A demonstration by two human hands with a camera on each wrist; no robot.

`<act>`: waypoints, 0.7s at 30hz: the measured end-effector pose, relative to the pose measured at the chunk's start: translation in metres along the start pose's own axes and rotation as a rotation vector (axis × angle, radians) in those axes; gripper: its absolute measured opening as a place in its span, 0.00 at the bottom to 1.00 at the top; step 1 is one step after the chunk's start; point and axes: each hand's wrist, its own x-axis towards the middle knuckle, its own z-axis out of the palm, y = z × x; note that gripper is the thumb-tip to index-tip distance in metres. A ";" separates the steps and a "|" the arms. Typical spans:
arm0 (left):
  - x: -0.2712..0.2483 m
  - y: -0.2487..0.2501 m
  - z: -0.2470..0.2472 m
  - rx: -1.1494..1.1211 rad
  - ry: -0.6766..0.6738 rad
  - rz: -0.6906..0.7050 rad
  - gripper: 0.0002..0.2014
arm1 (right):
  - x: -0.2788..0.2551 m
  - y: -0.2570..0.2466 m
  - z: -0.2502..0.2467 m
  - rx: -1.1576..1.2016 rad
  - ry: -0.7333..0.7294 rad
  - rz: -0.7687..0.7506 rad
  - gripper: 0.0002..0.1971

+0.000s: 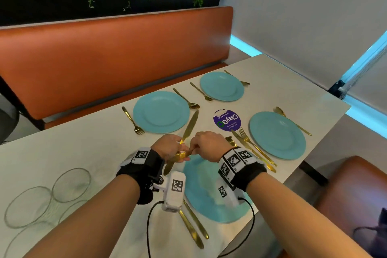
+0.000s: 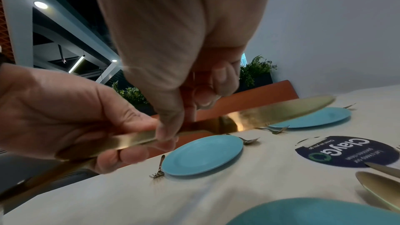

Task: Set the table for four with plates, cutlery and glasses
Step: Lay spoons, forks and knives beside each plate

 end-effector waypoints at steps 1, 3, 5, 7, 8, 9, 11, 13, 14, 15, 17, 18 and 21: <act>0.005 0.003 -0.002 -0.027 0.020 0.005 0.06 | 0.005 0.004 -0.004 -0.002 -0.006 -0.001 0.10; 0.017 0.011 -0.010 -0.031 0.107 0.031 0.11 | 0.018 0.015 -0.012 -0.008 -0.018 0.010 0.09; 0.029 0.018 -0.022 -0.077 0.239 0.039 0.13 | 0.035 0.031 -0.023 -0.004 -0.013 0.052 0.08; 0.042 0.025 -0.035 -0.142 0.341 0.027 0.14 | 0.055 0.051 -0.035 0.041 0.026 0.141 0.07; 0.049 0.027 -0.042 -0.162 0.375 0.027 0.13 | 0.065 0.061 -0.041 0.075 0.056 0.195 0.07; 0.055 0.030 -0.048 -0.181 0.407 0.023 0.12 | 0.077 0.071 -0.046 0.105 0.087 0.248 0.07; 0.069 0.034 -0.058 -0.228 0.489 0.031 0.05 | 0.107 0.095 -0.053 0.178 0.146 0.360 0.08; 0.081 0.036 -0.067 -0.266 0.551 0.035 0.04 | 0.142 0.117 -0.056 0.240 0.168 0.486 0.10; 0.087 0.036 -0.071 -0.280 0.562 0.030 0.04 | 0.159 0.126 -0.057 0.232 0.145 0.526 0.11; 0.092 0.037 -0.075 -0.296 0.566 0.023 0.05 | 0.173 0.132 -0.058 0.211 0.110 0.559 0.13; 0.101 0.038 -0.082 -0.320 0.585 0.019 0.06 | 0.199 0.141 -0.057 0.173 0.060 0.606 0.15; 0.105 0.038 -0.085 -0.333 0.601 0.016 0.07 | 0.212 0.146 -0.054 0.174 0.046 0.620 0.15; 0.114 0.038 -0.096 -0.376 0.632 0.014 0.07 | 0.241 0.152 -0.046 0.197 0.014 0.646 0.15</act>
